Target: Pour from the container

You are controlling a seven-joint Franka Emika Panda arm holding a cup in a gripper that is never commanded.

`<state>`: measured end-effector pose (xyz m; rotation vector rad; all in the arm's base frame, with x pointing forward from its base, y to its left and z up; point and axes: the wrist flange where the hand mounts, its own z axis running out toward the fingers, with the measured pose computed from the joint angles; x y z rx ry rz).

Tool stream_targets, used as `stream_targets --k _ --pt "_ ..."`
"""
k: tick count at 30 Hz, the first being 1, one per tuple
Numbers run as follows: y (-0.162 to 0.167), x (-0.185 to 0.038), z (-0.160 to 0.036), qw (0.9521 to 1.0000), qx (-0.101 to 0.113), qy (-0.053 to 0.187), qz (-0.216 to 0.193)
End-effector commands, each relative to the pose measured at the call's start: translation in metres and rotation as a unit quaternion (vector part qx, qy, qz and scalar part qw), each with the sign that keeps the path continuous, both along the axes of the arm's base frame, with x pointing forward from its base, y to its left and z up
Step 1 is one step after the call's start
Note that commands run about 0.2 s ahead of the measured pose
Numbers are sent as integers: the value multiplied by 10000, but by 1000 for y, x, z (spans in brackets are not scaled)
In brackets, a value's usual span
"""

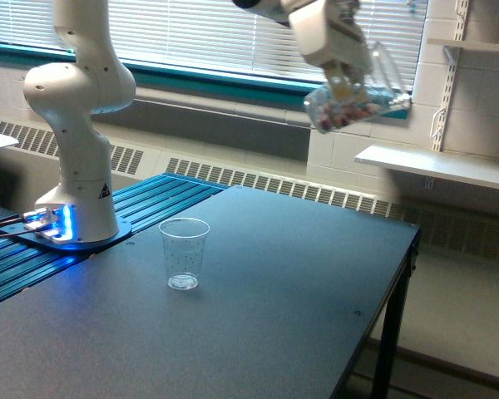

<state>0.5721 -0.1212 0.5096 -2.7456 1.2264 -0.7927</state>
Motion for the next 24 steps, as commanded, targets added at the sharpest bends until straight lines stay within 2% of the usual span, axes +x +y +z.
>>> stream_targets --k 1,11,19,24 --pt "1 -26 -35 9992 173 365 -82" --pt "-2 -68 -99 9936 584 922 -290" --pt "10 -110 -151 9851 905 1370 -506" --pt "13 -115 -146 9856 917 1293 -594"
